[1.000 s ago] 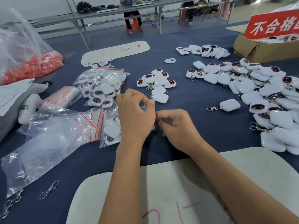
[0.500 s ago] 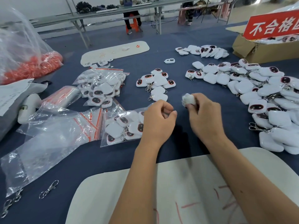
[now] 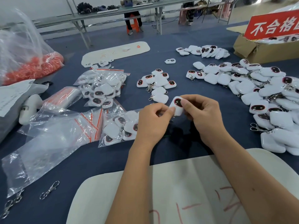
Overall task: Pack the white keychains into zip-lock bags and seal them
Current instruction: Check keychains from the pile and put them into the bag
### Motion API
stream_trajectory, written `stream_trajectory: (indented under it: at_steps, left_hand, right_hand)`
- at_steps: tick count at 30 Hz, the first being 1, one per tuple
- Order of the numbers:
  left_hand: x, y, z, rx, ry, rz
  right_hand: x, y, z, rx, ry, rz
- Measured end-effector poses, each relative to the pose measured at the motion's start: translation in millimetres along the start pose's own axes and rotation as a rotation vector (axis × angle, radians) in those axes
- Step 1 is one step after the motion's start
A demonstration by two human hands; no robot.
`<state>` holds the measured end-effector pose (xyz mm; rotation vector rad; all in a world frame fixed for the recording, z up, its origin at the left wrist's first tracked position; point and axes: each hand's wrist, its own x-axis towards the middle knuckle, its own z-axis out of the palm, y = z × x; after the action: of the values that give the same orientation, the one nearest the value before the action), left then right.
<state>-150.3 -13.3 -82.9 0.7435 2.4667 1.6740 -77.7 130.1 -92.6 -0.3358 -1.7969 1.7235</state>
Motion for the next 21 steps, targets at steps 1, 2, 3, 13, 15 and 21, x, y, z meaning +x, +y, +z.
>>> stream_trajectory:
  at_steps: [1, 2, 3, 13, 15, 21]
  left_hand:
    - [-1.0, 0.9, 0.1, -0.008, -0.029, -0.019]
    - [-1.3, 1.5, 0.4, -0.03, -0.04, -0.039]
    - [-1.7, 1.9, -0.2, -0.061, -0.039, -0.057]
    - [-2.2, 4.7, -4.3, -0.236, -0.048, -0.187]
    - [-1.7, 4.0, -3.7, -0.25, -0.046, -0.201]
    - [-0.2, 1.4, -3.7, -0.262, -0.066, -0.209]
  right_hand:
    - [0.6, 1.1, -0.8, 0.004, -0.006, 0.015]
    - [0.8, 1.8, -0.7, 0.001, -0.02, 0.024]
    - [0.2, 2.0, 0.1, -0.003, -0.038, 0.029]
    - [-2.8, 0.1, 3.4, -0.017, -0.172, 0.048]
    - [-3.5, -0.3, 2.9, -0.027, -0.184, 0.036]
    - [-4.7, -3.8, 2.5, -0.051, -0.175, 0.02]
